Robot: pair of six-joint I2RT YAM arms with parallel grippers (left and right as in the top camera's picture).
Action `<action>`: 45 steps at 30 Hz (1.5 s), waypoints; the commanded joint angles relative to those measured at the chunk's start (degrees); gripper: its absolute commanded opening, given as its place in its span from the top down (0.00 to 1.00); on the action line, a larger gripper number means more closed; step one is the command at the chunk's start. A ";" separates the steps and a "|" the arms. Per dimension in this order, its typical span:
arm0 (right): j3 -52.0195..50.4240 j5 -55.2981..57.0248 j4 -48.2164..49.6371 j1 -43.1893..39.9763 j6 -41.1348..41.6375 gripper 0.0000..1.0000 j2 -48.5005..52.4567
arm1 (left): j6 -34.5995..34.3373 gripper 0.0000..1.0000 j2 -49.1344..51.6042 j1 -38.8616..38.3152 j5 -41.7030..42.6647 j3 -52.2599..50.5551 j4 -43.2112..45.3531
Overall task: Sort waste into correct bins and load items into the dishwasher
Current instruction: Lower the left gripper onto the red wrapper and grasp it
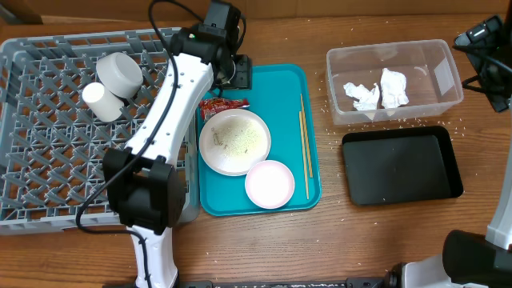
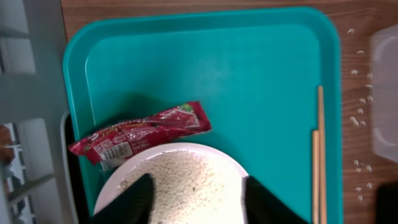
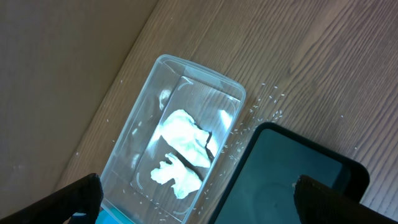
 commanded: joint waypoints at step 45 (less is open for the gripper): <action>0.20 0.81 0.20 0.09 -0.37 0.00 -0.15 | -40.02 0.96 15.04 -0.09 4.48 0.37 8.41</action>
